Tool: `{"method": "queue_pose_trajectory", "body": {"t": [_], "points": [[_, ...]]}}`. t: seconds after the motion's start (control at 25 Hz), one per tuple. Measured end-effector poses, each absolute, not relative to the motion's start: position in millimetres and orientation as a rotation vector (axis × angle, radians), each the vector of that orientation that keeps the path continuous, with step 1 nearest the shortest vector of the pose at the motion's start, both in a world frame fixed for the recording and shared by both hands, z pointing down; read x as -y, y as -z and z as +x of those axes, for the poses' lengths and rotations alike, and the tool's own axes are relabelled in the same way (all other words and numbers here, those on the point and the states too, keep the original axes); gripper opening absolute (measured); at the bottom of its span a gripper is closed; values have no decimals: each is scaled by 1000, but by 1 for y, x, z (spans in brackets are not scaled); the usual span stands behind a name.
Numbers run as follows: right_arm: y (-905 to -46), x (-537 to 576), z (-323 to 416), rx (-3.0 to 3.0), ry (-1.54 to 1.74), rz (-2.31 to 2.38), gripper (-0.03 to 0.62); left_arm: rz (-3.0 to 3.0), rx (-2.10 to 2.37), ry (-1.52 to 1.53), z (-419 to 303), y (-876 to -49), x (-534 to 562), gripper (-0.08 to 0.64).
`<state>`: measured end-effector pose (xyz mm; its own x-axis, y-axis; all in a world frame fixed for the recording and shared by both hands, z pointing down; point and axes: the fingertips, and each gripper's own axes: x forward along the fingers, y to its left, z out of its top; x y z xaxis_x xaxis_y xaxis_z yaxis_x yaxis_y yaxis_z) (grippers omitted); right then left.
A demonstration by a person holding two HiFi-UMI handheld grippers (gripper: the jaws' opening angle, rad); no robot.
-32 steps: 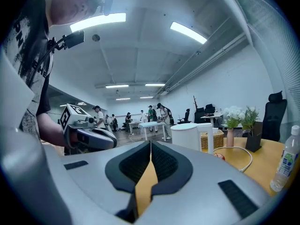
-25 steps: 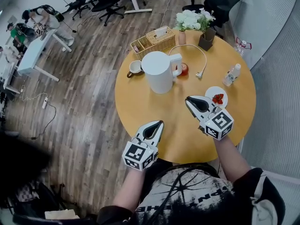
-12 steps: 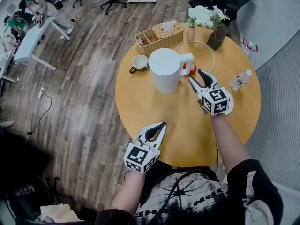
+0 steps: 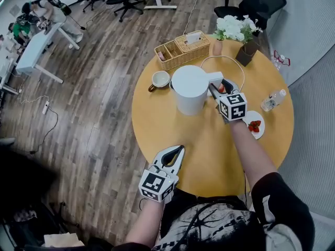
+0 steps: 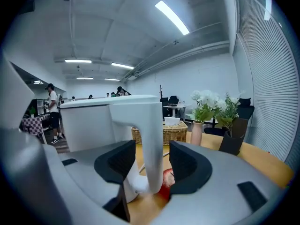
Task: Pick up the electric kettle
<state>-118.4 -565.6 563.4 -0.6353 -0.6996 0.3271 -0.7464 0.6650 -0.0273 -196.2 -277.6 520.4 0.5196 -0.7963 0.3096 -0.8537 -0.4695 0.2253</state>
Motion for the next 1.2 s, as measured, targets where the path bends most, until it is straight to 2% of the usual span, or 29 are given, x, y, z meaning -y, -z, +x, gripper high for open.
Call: {"method": "queue_pose_trajectory", "body": {"t": [0.28, 0.4, 0.84, 1.2], "points": [[-568, 586, -130, 2588, -232, 1184, 194, 2376, 1401, -215, -212, -529, 281, 0], [-569, 589, -131, 2566, -203, 1204, 98, 2373, 1404, -209, -214, -529, 282, 0], [-563, 585, -131, 2605, -255, 1257, 92, 2367, 1392, -214, -209, -533, 274, 0], [-556, 592, -126, 2649, -446, 1461, 114, 2356, 1412, -228, -213, -528, 264, 0]]}}
